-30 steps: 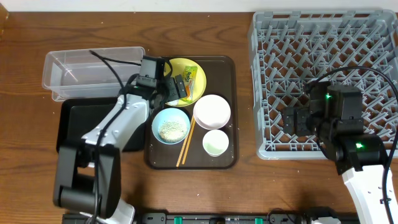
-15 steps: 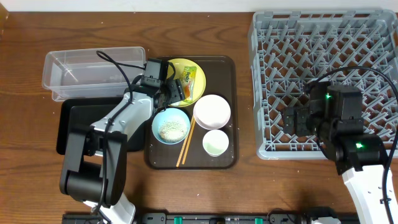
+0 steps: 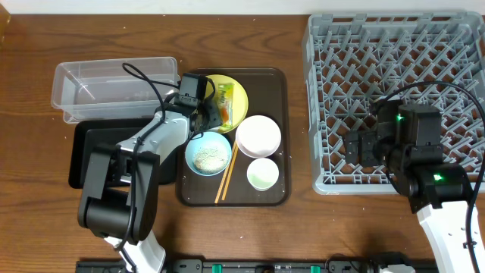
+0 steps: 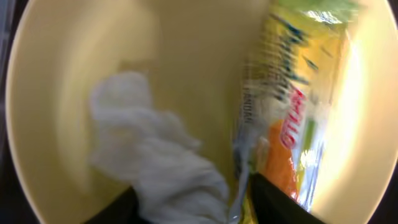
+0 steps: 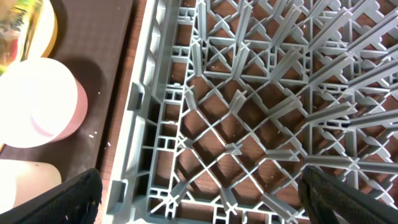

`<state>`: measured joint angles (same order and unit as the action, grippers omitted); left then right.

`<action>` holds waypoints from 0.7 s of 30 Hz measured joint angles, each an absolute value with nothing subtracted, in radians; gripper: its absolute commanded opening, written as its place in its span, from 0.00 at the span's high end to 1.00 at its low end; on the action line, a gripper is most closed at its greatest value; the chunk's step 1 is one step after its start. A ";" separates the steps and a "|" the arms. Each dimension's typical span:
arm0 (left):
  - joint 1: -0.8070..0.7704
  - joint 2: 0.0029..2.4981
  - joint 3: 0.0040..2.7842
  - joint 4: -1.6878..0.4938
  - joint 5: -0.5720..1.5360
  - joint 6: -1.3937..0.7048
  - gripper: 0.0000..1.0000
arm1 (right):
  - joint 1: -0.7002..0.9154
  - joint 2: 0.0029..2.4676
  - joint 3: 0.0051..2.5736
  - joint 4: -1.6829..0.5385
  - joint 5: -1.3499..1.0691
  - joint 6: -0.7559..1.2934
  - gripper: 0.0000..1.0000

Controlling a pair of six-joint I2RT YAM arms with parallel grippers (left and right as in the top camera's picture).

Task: Sort waste into correct bins and load items into the dishwasher rack
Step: 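Carry the tissue and wrapper left and drop them into the clear bin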

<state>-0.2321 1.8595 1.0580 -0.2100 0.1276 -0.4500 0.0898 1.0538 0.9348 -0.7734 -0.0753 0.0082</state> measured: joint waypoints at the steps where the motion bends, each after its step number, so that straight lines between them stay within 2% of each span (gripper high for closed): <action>1: -0.232 1.860 1.058 -0.210 0.128 -0.452 0.65 | 0.090 1.054 0.935 -0.774 -0.075 0.008 0.01; 6: -0.232 1.856 1.058 -0.209 0.128 -0.456 0.81 | 0.090 1.054 0.935 -0.774 -0.075 0.008 0.01; 8: -0.232 1.847 1.058 -0.208 0.128 -0.456 0.94 | 0.090 1.054 0.935 -0.774 -0.075 0.008 0.01; 21: -0.228 1.607 1.058 -0.227 0.111 -0.440 0.94 | 0.090 1.054 0.935 -0.781 -0.075 0.008 0.01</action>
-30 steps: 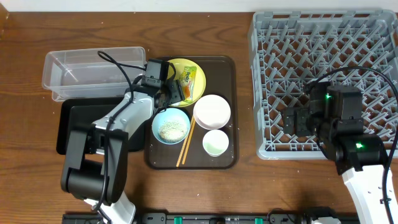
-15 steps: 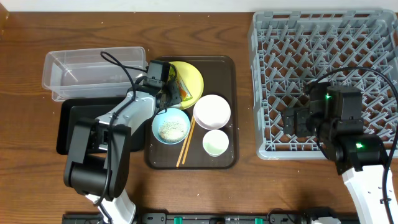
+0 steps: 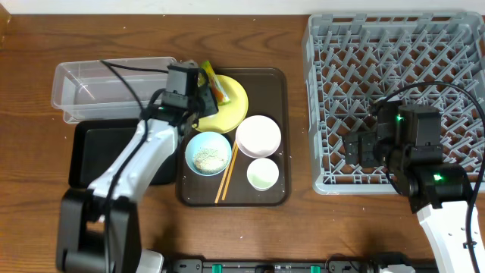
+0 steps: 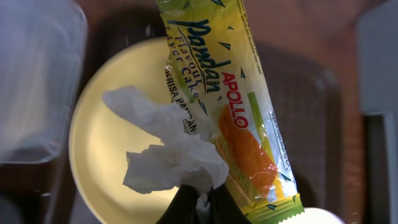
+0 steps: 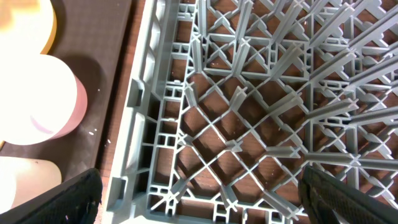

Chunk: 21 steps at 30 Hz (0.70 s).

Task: Sort waste into correct bins and load items into the dishwasher rack
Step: 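Carry the tissue and wrapper left and drop them into the clear bin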

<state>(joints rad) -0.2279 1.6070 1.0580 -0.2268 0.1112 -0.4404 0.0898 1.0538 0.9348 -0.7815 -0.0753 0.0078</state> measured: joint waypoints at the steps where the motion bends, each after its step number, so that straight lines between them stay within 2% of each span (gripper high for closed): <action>1: -0.223 1.584 1.058 -0.228 0.099 -0.440 0.94 | 0.090 1.054 0.935 -0.781 -0.075 0.008 0.01; 9: -0.082 1.500 1.058 -0.205 0.000 -0.441 0.94 | 0.090 1.054 0.935 -0.782 -0.075 0.008 0.01; 15: 0.027 1.529 1.058 -0.157 -0.039 -0.466 0.94 | 0.090 1.054 0.935 -0.782 -0.075 0.008 0.01; 20: 0.054 1.585 1.058 -0.066 -0.049 -0.475 0.93 | 0.090 1.054 0.935 -0.782 -0.075 0.008 0.01; 21: 0.057 1.598 1.058 -0.059 -0.052 -0.475 0.91 | 0.090 1.054 0.935 -0.782 -0.075 0.008 0.01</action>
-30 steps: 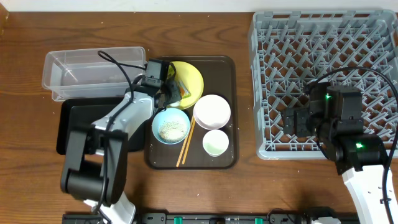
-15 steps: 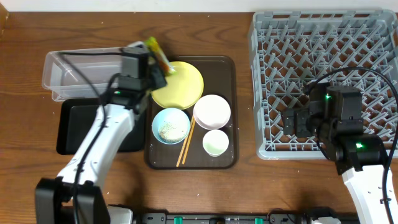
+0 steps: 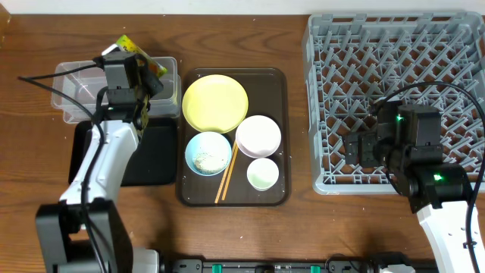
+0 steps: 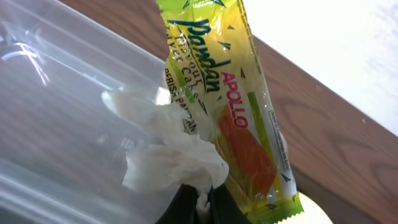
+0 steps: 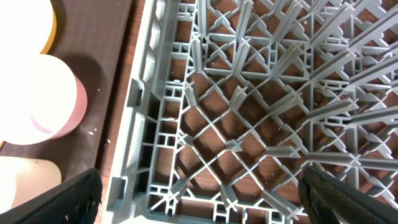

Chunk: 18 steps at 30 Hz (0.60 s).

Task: Sort waste into correct bins and load items into the dishwasher rack
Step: 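Carry the tissue and wrapper left and drop them into the clear bin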

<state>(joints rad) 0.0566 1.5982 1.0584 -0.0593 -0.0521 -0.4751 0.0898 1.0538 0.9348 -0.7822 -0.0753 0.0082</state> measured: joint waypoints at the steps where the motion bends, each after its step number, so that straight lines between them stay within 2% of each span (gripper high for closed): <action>1: 0.058 1.608 1.058 -0.055 -0.052 -0.475 0.83 | 0.090 1.054 0.935 -0.782 -0.075 0.008 0.01; 4: 0.058 1.639 1.058 -0.047 -0.053 -0.475 0.53 | 0.090 1.054 0.935 -0.783 -0.075 0.008 0.01; 5: 0.058 1.646 1.058 -0.045 -0.052 -0.473 0.51 | 0.090 1.054 0.935 -0.782 -0.075 0.008 0.01; 8: 0.058 1.655 1.058 -0.036 -0.052 -0.483 0.47 | 0.090 1.054 0.935 -0.783 -0.075 0.008 0.01; 18: 0.058 1.616 1.058 -0.091 -0.041 -0.465 0.50 | 0.090 1.054 0.935 -0.783 -0.075 0.008 0.01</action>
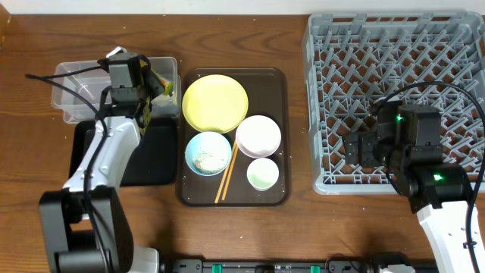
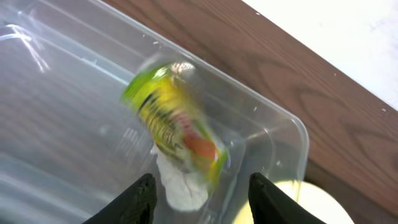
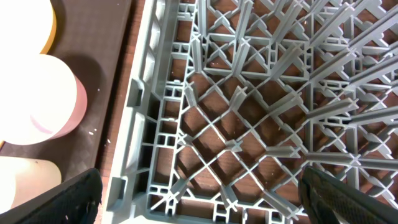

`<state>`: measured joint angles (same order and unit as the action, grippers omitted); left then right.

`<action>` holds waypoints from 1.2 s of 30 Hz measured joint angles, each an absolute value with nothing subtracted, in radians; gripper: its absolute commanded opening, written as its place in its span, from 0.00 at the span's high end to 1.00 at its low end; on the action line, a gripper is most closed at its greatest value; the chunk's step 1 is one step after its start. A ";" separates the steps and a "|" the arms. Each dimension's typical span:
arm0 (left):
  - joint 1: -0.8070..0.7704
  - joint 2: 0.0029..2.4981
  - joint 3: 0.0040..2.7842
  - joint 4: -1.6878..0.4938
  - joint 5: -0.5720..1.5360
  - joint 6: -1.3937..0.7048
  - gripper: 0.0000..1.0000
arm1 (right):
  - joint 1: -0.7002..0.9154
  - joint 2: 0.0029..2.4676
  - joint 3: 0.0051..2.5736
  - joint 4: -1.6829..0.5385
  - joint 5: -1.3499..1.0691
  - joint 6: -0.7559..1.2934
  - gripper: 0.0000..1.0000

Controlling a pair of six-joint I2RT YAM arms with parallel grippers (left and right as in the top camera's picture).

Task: Sort waste into correct bins and load items into the dishwasher rack
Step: 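Carry the tissue and wrapper left and drop them into the clear bin, then move the left gripper to the blue bowl and grasp its rim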

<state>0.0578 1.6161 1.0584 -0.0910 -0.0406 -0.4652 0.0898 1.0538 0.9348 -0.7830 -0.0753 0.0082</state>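
Note:
My left gripper is open over the right end of the clear plastic bin. Below it in the bin are a blurred yellow-green snack wrapper and a crumpled white tissue, both free of the fingers. On the brown tray are an empty yellow plate, a blue bowl with food scraps, a white bowl, a pale green cup and chopsticks. My right gripper hangs open over the left front corner of the grey dishwasher rack.
A black bin lies in front of the clear bin, left of the tray. The rack's upright pegs stand under the right gripper. Bare wooden table shows along the front.
My left gripper has opened. The wrapper and tissue it held above the clear bin's right end are now loose inside the bin. The right arm has not moved.
My left gripper was down in the yellow plate at the tissue and wrapper. Then it held both above the plate, then over the clear bin's far right corner. Now it is open and both pieces are in the bin. The right gripper stayed open over the rack.

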 measured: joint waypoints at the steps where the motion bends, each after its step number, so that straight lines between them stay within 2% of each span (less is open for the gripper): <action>1: 0.057 1.599 1.058 -0.118 -0.038 -0.464 0.50 | 0.090 1.054 0.935 -0.782 -0.075 0.008 0.01; 6: 0.024 1.461 1.060 -0.327 -0.005 -0.422 0.48 | 0.090 1.054 0.935 -0.783 -0.075 0.008 0.01; 12: -0.122 1.388 1.065 -0.592 0.028 -0.365 0.40 | 0.090 1.054 0.936 -0.783 -0.075 0.008 0.01; 16: -0.229 1.408 1.065 -0.657 0.038 -0.348 0.25 | 0.090 1.054 0.936 -0.782 -0.075 0.008 0.01; 19: -0.305 1.431 1.065 -0.654 0.044 -0.347 0.25 | 0.090 1.054 0.936 -0.783 -0.075 0.008 0.01; 25: -0.417 1.528 1.065 -0.637 0.046 -0.360 0.29 | 0.090 1.054 0.936 -0.783 -0.075 0.008 0.01; 31: -0.453 1.644 1.065 -0.614 0.046 -0.371 0.46 | 0.090 1.054 0.936 -0.783 -0.075 0.008 0.01; 34: -0.462 1.690 1.065 -0.598 0.047 -0.375 0.57 | 0.090 1.054 0.936 -0.785 -0.075 0.008 0.01; 36: -0.470 1.713 1.065 -0.591 0.046 -0.376 0.60 | 0.090 1.054 0.936 -0.786 -0.075 0.008 0.01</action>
